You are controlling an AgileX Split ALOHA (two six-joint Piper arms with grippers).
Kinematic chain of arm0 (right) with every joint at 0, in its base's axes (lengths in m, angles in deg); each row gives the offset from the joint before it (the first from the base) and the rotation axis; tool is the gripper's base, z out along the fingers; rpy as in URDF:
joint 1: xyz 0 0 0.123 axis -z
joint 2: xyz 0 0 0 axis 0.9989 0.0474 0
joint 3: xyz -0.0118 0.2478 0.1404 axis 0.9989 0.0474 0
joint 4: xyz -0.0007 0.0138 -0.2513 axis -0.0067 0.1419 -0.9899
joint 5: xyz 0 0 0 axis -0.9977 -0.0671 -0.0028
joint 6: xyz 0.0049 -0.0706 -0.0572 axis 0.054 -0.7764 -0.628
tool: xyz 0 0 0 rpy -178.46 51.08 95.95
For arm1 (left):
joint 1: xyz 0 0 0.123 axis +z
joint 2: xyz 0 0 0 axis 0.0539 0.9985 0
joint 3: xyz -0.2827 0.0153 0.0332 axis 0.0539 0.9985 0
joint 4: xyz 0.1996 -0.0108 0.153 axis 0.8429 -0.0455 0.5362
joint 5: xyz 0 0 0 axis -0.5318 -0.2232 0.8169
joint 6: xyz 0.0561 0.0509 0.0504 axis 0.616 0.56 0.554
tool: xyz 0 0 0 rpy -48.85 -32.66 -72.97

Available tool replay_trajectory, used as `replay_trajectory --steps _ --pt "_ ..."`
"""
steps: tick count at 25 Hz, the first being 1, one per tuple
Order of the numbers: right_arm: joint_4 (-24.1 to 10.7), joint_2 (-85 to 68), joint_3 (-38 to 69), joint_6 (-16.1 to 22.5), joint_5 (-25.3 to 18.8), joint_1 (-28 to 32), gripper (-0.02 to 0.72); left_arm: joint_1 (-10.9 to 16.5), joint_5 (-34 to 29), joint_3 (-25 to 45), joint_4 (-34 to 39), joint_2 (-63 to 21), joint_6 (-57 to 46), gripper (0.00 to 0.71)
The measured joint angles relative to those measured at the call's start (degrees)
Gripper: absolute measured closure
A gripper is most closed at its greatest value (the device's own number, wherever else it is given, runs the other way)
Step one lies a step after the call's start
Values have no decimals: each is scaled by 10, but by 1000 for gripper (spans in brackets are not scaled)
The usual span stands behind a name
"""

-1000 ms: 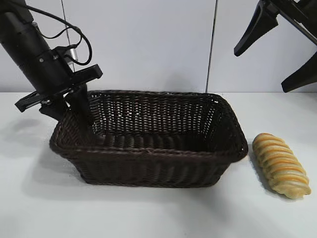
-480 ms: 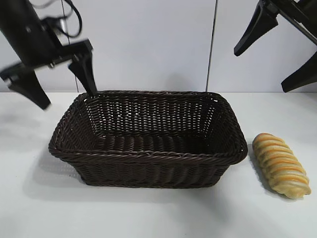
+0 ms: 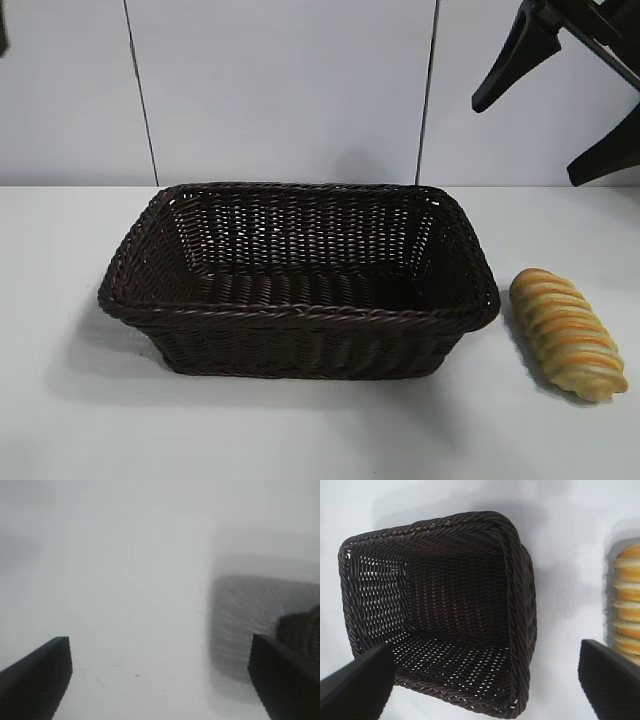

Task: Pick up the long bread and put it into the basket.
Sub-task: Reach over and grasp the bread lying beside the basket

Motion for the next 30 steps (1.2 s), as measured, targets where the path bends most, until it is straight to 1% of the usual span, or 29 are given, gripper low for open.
replay_trajectory --steps 1,3,4,6,8,9,11,13,14,15,16,19,23,27,30 --pt "0 0 0 0 0 0 9 6 -2 0 -4 -17 3 16" --pt "1 0 0 0 0 0 9 6 -6 0 -25 -62 6 16" --pt "1 0 0 0 0 0 9 2 -7 0 -39 -87 6 16" --pt "1 0 0 0 0 0 9 -19 -9 0 -58 -138 8 18" --pt "1 0 0 0 0 0 9 -61 -10 2 -57 -192 10 21" --pt "1 0 0 0 0 0 9 -86 -10 8 -50 -228 11 21" --pt "1 0 0 0 0 0 9 -135 -11 29 -24 -283 8 22" --pt "1 0 0 0 0 0 9 -181 -12 63 14 -357 3 22" --pt "1 0 0 0 0 0 9 -198 -13 86 41 -387 1 22" --pt "1 0 0 0 0 0 9 -207 -12 109 60 -418 0 22" --pt "1 0 0 0 0 0 9 -213 -10 144 80 -463 -1 22" --pt "1 0 0 -4 0 0 9 -216 14 242 116 -578 -27 23" --pt "1 0 0 -12 0 0 9 -216 55 370 124 -719 -54 23" --pt "1 0 0 -13 1 0 9 -216 83 483 124 -825 -55 23" --pt "1 0 0 -14 3 0 9 -216 84 547 117 -872 -57 23"
